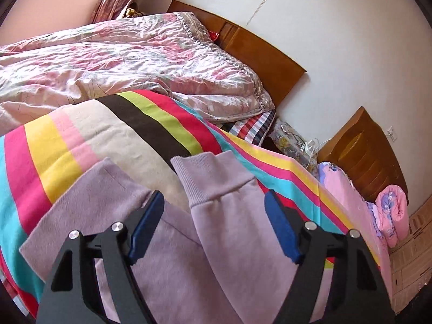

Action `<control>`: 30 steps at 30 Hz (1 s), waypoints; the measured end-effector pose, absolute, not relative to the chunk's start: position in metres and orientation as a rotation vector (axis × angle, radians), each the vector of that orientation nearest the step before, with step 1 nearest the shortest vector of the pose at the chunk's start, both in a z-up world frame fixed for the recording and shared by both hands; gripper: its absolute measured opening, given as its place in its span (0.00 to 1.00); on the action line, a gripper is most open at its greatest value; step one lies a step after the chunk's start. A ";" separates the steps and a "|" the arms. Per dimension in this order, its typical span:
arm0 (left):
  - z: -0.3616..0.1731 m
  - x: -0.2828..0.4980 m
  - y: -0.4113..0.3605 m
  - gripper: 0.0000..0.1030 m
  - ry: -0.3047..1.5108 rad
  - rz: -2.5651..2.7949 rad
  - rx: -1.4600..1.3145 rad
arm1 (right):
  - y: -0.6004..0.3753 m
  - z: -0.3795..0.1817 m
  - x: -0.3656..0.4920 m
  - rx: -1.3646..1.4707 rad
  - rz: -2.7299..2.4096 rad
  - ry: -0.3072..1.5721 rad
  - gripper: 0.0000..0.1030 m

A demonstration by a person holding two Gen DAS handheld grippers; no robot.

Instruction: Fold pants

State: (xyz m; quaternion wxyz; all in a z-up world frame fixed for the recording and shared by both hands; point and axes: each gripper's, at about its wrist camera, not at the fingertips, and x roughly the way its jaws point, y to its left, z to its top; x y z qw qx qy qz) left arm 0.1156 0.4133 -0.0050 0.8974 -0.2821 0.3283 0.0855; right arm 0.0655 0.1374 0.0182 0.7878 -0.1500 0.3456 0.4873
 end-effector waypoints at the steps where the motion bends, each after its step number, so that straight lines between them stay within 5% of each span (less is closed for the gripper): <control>1: -0.008 0.132 0.421 0.67 0.711 0.175 -0.593 | 0.156 0.013 0.069 -0.338 1.060 0.760 0.48; 6: -0.031 0.175 0.438 0.46 0.811 0.167 -0.623 | 0.207 -0.009 0.086 -0.419 1.043 0.807 0.45; 10: -0.037 0.183 0.432 0.06 0.833 0.170 -0.563 | 0.214 -0.025 0.097 -0.440 1.004 0.842 0.22; 12: -0.034 0.178 0.434 0.05 0.803 0.156 -0.568 | 0.209 -0.022 0.095 -0.412 1.020 0.821 0.05; 19: 0.034 0.135 0.419 0.05 0.640 0.101 -0.490 | 0.200 0.012 0.071 -0.419 1.025 0.686 0.04; 20: 0.038 0.135 0.419 0.05 0.648 0.105 -0.473 | 0.206 0.011 0.067 -0.454 1.029 0.683 0.09; 21: 0.039 0.136 0.420 0.05 0.658 0.119 -0.459 | 0.214 0.006 0.067 -0.497 1.016 0.701 0.33; 22: 0.038 0.138 0.423 0.05 0.669 0.124 -0.468 | 0.220 0.003 0.067 -0.516 1.007 0.711 0.80; 23: 0.035 0.140 0.427 0.05 0.679 0.121 -0.491 | 0.220 0.002 0.062 -0.500 1.020 0.697 0.87; 25: 0.032 0.140 0.432 0.05 0.692 0.123 -0.521 | 0.225 -0.008 0.057 -0.517 1.013 0.741 0.65; 29: 0.041 0.128 0.433 0.05 0.672 0.099 -0.532 | 0.227 -0.027 0.059 -0.599 0.937 0.745 0.42; 30: 0.045 0.125 0.430 0.05 0.667 0.091 -0.520 | 0.228 -0.030 0.060 -0.632 0.906 0.726 0.29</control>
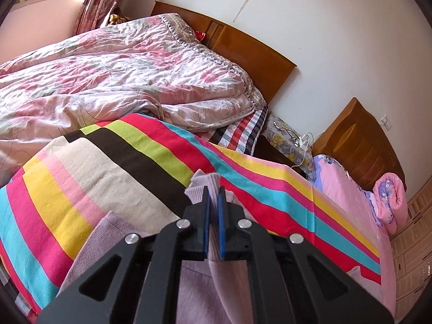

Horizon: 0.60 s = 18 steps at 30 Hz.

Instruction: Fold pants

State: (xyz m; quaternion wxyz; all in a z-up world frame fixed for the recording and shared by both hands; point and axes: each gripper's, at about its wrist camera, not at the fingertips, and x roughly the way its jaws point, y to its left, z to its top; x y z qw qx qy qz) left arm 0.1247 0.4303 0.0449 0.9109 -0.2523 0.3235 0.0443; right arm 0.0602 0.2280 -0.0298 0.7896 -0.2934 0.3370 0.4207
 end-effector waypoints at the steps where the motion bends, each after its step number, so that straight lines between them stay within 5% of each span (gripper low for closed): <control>1: 0.048 0.121 0.429 0.05 0.664 0.089 -0.509 | 0.228 -0.028 0.060 -0.646 0.887 0.701 0.15; 2: 0.051 0.116 0.429 0.05 0.658 0.091 -0.503 | 0.225 -0.022 0.057 -0.627 0.887 0.682 0.06; 9: 0.063 0.034 0.468 0.05 0.562 0.163 -0.518 | 0.232 0.025 0.010 -0.619 1.018 0.570 0.06; 18: -0.046 -0.016 0.507 0.05 0.640 0.219 -0.707 | 0.251 -0.027 0.003 -0.699 1.035 0.682 0.06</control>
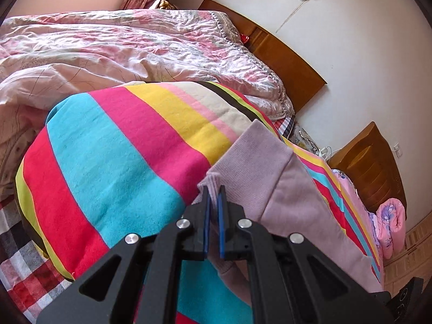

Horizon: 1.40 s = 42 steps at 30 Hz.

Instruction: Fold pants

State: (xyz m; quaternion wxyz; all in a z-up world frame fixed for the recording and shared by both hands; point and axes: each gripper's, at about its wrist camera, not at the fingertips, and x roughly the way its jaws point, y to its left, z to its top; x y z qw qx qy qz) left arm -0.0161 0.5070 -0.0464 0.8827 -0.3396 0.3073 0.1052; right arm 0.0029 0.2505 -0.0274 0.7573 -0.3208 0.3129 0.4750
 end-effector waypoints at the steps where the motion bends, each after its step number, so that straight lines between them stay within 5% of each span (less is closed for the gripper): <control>1: -0.046 -0.020 0.507 0.05 0.617 0.220 -0.721 | 0.250 -0.022 0.001 -0.700 1.037 0.671 0.06; 7: -0.047 -0.031 0.498 0.05 0.612 0.276 -0.692 | 0.249 -0.027 -0.002 -0.714 1.050 0.690 0.06; 12: -0.053 -0.030 0.504 0.14 0.612 0.298 -0.723 | 0.246 -0.032 0.002 -0.689 1.079 0.743 0.18; 14: -0.031 -0.036 0.494 0.41 0.590 0.423 -0.628 | 0.234 -0.018 0.005 -0.619 1.126 0.772 0.41; 15: -0.016 -0.037 0.483 0.46 0.562 0.457 -0.565 | 0.223 -0.007 0.006 -0.566 1.144 0.760 0.67; 16: -0.003 -0.037 0.470 0.53 0.536 0.444 -0.523 | 0.210 0.003 0.007 -0.515 1.152 0.741 0.78; 19: 0.015 -0.011 0.422 0.66 0.569 0.262 -0.437 | 0.167 0.016 0.022 -0.438 1.084 0.730 0.78; 27: -0.031 0.096 0.349 0.66 0.844 0.161 -0.227 | 0.088 -0.030 0.072 -0.360 0.835 0.959 0.74; 35: -0.038 0.110 0.365 0.66 0.878 0.155 -0.216 | 0.067 -0.016 0.039 -0.376 0.876 0.909 0.73; 42: -0.038 0.108 0.362 0.69 0.882 0.118 -0.185 | 0.127 -0.019 -0.016 -0.569 1.089 0.758 0.32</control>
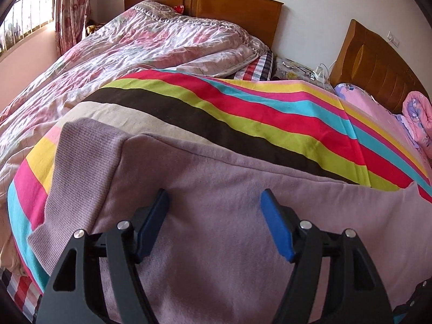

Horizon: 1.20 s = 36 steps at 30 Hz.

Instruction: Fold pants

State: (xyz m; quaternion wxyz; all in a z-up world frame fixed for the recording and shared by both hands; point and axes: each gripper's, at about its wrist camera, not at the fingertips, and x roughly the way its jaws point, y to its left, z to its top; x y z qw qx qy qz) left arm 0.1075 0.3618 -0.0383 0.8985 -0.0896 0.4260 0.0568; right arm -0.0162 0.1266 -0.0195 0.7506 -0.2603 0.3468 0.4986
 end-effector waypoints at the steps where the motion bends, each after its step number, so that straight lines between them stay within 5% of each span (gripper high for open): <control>1: -0.039 0.107 0.361 0.69 0.881 0.113 -0.183 | 0.130 -0.028 -0.014 -0.582 1.087 0.774 0.28; 9: -0.040 0.105 0.362 0.71 0.863 0.086 -0.196 | 0.137 -0.037 -0.024 -0.701 1.056 0.707 0.24; 13: -0.042 0.103 0.361 0.73 0.852 0.070 -0.190 | 0.135 -0.032 -0.017 -0.673 1.074 0.716 0.07; 22: -0.043 0.099 0.364 0.73 0.836 0.028 -0.182 | 0.131 -0.011 -0.002 -0.612 1.120 0.732 0.05; 23: -0.043 0.100 0.364 0.73 0.835 0.028 -0.181 | 0.135 -0.009 -0.006 -0.624 1.125 0.713 0.08; 24: -0.043 0.100 0.363 0.73 0.836 0.029 -0.179 | 0.139 -0.009 -0.009 -0.634 1.128 0.711 0.31; 25: -0.043 0.100 0.363 0.73 0.836 0.030 -0.180 | 0.143 -0.010 -0.010 -0.638 1.133 0.708 0.73; 26: -0.043 0.100 0.363 0.74 0.835 0.031 -0.181 | 0.145 -0.009 -0.012 -0.629 1.138 0.685 0.86; 27: -0.043 0.100 0.363 0.74 0.834 0.032 -0.181 | 0.149 -0.010 -0.011 -0.625 1.149 0.687 0.78; 28: -0.043 0.100 0.363 0.74 0.834 0.032 -0.180 | 0.154 -0.013 -0.009 -0.634 1.141 0.707 0.60; 31: -0.044 0.100 0.362 0.74 0.834 0.031 -0.181 | 0.161 -0.019 -0.002 -0.625 1.122 0.723 0.40; 33: -0.044 0.100 0.362 0.74 0.835 0.027 -0.180 | 0.164 -0.020 0.000 -0.633 1.109 0.723 0.29; 36: -0.044 0.101 0.362 0.74 0.834 0.022 -0.176 | 0.168 -0.025 -0.001 -0.672 1.103 0.727 0.27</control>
